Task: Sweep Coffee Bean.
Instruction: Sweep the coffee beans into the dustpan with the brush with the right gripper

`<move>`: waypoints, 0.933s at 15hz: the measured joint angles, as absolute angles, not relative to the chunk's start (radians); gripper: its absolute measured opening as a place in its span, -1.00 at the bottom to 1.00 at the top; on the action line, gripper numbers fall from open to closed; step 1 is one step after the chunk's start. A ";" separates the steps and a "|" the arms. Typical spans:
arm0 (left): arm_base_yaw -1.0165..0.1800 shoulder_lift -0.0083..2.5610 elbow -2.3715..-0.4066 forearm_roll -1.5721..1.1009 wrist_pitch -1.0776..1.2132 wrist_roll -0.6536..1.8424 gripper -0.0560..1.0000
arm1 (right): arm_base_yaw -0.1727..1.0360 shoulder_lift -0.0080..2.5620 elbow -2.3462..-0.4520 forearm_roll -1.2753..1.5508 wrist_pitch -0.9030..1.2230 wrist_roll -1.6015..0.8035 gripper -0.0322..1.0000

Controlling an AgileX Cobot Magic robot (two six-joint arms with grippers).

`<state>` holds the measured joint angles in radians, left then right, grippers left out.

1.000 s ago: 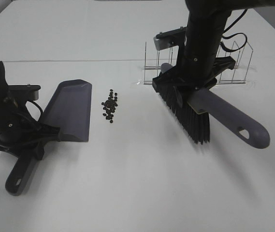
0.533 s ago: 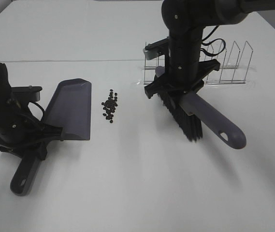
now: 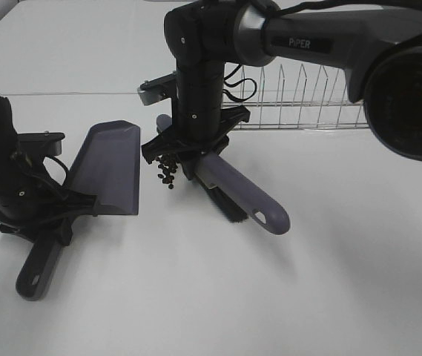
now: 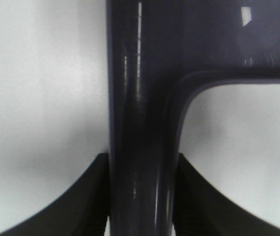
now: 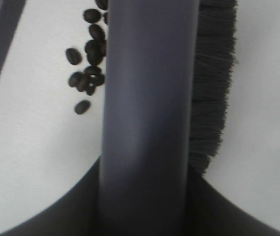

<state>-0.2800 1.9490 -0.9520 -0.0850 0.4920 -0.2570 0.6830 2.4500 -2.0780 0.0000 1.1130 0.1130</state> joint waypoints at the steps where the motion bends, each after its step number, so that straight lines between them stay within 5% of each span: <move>1: -0.280 1.949 -0.952 -0.085 0.492 -0.257 -0.22 | 0.684 2.467 -2.112 0.042 1.118 0.096 -0.27; 8: -0.280 1.949 -0.952 -0.088 0.492 -0.257 -0.22 | 0.710 2.517 -2.306 0.309 1.114 0.047 -0.27; 14: -0.280 1.949 -0.952 -0.088 0.492 -0.257 -0.22 | 0.710 2.521 -2.537 0.090 1.221 0.065 -0.27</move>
